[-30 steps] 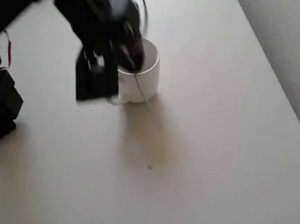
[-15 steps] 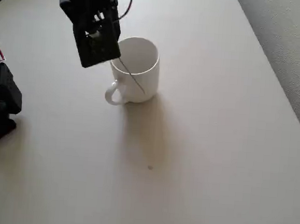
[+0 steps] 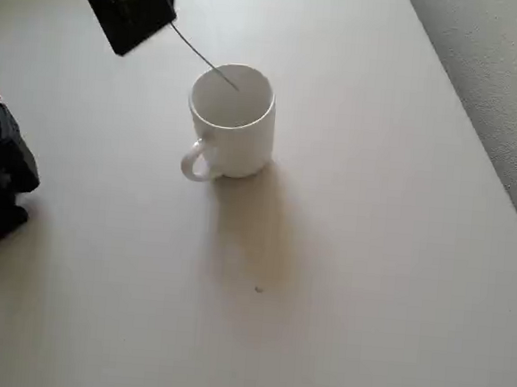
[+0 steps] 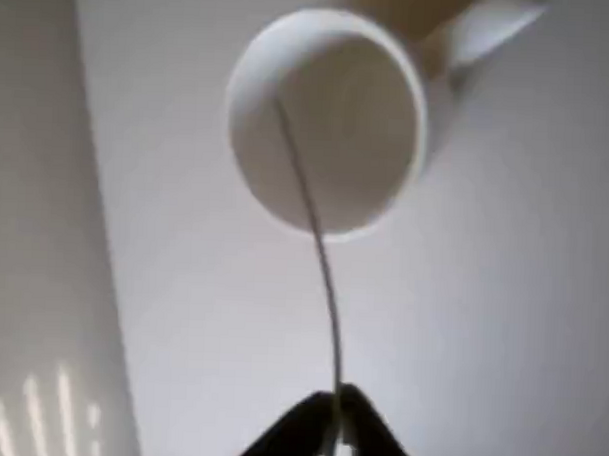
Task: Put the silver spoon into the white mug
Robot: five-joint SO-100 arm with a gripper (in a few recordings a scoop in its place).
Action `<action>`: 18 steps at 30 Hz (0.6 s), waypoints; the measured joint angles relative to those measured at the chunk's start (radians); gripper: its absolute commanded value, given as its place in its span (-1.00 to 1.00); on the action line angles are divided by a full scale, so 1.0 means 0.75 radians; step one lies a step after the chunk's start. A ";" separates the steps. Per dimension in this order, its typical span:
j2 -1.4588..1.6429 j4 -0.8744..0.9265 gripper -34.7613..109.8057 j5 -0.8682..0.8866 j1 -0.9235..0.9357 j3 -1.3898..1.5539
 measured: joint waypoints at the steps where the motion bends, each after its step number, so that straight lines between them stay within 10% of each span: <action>1: 0.000 0.004 -0.54 0.000 0.010 0.008; 18: -0.143 -0.141 -0.54 0.004 0.086 0.229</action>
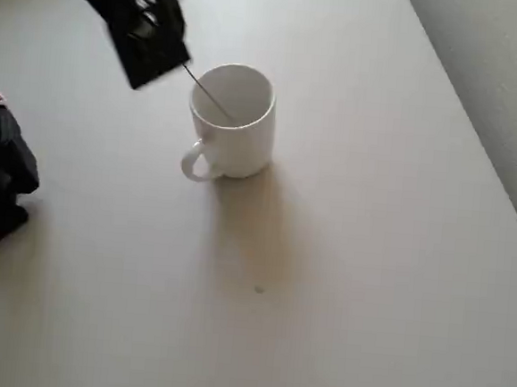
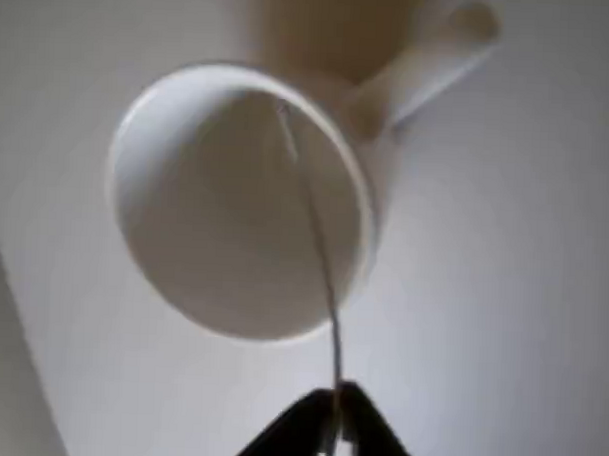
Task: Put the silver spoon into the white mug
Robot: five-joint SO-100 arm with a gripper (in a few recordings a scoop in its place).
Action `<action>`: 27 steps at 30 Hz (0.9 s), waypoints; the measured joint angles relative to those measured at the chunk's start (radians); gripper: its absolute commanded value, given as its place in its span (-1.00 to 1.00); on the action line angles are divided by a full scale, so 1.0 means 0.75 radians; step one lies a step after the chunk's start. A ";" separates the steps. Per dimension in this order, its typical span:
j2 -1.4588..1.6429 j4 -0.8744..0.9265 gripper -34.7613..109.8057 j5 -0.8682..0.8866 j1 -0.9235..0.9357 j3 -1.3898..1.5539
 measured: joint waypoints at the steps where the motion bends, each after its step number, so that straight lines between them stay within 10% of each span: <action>1: -0.025 -0.006 -0.53 0.004 0.002 0.002; 18: -0.260 -0.047 -0.29 -0.061 0.029 0.000; 27: 0.274 0.016 -0.38 -0.170 0.119 0.000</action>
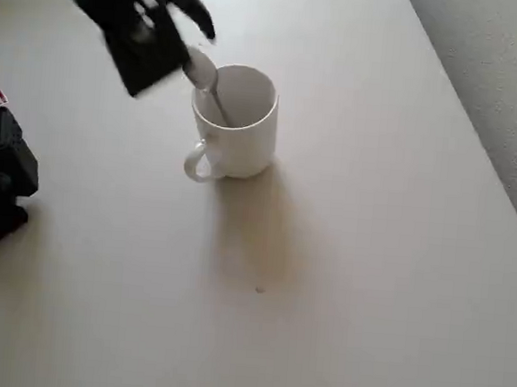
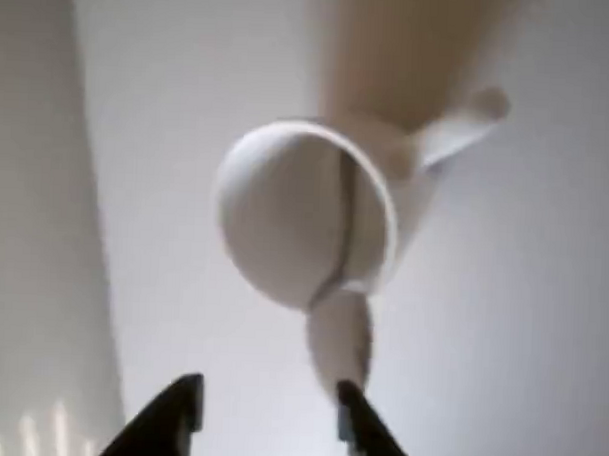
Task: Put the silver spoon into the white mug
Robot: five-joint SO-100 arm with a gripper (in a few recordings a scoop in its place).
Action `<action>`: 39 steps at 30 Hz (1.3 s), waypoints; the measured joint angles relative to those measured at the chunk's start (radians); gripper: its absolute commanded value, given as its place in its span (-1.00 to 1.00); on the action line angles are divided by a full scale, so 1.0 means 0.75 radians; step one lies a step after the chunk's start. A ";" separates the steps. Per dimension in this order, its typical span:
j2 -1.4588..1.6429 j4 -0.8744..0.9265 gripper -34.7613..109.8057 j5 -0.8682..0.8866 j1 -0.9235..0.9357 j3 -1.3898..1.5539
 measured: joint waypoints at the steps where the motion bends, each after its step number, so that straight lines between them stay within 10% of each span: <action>1: 0.051 0.025 -0.46 -0.006 0.004 0.002; 21: 1.268 -0.630 -0.55 -0.004 0.137 1.845; 39: 1.826 -0.573 -0.53 -0.033 0.157 2.274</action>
